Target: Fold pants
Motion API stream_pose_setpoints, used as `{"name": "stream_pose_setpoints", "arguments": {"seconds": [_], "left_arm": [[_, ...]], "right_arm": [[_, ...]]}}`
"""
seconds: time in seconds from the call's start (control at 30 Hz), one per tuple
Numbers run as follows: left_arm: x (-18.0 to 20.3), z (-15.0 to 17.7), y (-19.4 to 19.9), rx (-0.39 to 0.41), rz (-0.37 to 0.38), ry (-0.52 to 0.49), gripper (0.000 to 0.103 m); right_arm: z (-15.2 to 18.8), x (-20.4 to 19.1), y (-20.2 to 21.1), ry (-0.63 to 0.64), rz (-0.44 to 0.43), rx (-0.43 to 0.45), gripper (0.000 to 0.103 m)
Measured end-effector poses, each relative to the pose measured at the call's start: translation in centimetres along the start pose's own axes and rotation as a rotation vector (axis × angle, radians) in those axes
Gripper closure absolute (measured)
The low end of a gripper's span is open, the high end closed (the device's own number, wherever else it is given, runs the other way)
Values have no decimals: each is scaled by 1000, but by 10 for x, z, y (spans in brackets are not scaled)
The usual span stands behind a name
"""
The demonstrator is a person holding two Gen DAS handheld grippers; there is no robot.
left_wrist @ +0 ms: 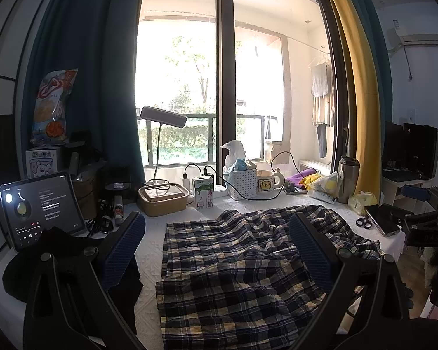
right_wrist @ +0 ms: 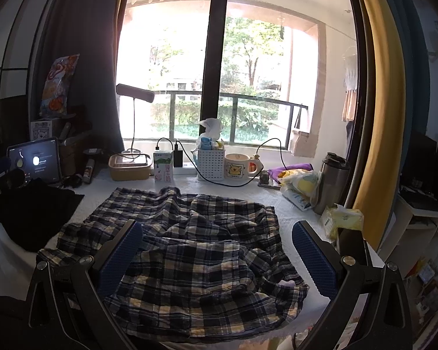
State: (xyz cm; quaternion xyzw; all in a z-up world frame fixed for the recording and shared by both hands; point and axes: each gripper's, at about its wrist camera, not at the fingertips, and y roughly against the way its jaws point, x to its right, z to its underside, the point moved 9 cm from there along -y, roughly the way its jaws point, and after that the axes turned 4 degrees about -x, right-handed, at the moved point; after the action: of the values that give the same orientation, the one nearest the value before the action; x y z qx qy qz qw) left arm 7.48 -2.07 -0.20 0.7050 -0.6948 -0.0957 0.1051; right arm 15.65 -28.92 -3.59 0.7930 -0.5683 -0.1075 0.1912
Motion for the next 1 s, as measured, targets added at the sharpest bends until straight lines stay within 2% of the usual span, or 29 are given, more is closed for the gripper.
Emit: {"name": "stream_pose_setpoints", "arguments": {"seconds": [0.27, 0.47, 0.53, 0.73, 0.9, 1.0], "left_arm": [[-1, -2, -8, -6, -4, -12, 5], [0, 6, -46, -105, -18, -50, 5], [-5, 9, -65, -153, -8, -34, 5], [-31, 21, -121, -265, -40, -5, 5], [-55, 26, -164, -329, -64, 10, 5], [-70, 32, -193, -395, -69, 18, 5]], "right_arm": [[2, -4, -8, 7, -15, -8, 0], [8, 9, -36, 36, 11, -57, 0], [11, 20, -49, 32, 27, -78, 0], [13, 55, -94, 31, 73, -146, 0], [6, 71, -126, 67, 87, -183, 0], [0, 81, -150, 69, 78, -204, 0]]}}
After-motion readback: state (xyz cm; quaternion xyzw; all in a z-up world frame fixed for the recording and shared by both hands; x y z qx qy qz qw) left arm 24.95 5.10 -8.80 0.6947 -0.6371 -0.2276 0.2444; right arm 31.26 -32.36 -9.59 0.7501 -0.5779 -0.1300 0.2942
